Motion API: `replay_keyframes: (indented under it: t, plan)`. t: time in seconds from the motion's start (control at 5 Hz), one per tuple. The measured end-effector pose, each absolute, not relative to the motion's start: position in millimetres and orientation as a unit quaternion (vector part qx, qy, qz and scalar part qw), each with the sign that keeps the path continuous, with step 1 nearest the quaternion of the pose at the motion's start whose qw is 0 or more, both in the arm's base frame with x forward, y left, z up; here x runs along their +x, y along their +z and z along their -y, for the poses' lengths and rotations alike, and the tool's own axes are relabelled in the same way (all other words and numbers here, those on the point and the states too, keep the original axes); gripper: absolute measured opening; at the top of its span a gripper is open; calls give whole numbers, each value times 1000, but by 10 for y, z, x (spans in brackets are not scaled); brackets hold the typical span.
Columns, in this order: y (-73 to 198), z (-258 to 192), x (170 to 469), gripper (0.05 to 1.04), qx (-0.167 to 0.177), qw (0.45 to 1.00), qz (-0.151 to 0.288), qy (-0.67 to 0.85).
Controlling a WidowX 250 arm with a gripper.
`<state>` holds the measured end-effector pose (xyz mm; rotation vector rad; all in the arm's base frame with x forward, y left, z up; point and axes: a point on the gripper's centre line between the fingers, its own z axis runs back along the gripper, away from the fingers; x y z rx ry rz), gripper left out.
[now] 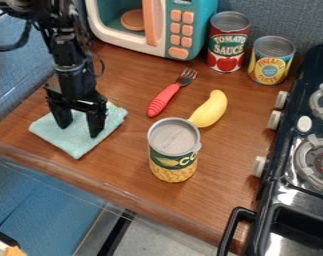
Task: Move the blue cloth to the top left corner of the table
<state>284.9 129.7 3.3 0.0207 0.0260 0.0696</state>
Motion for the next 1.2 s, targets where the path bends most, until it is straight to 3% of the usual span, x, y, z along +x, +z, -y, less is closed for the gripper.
replay_keyframes:
  t: [0.4, 1.2]
  plan:
    - [37, -1326, 3100, 1001, 12, 998, -17, 66]
    - [82, -1464, 3939, 1001, 15, 996, 10, 84]
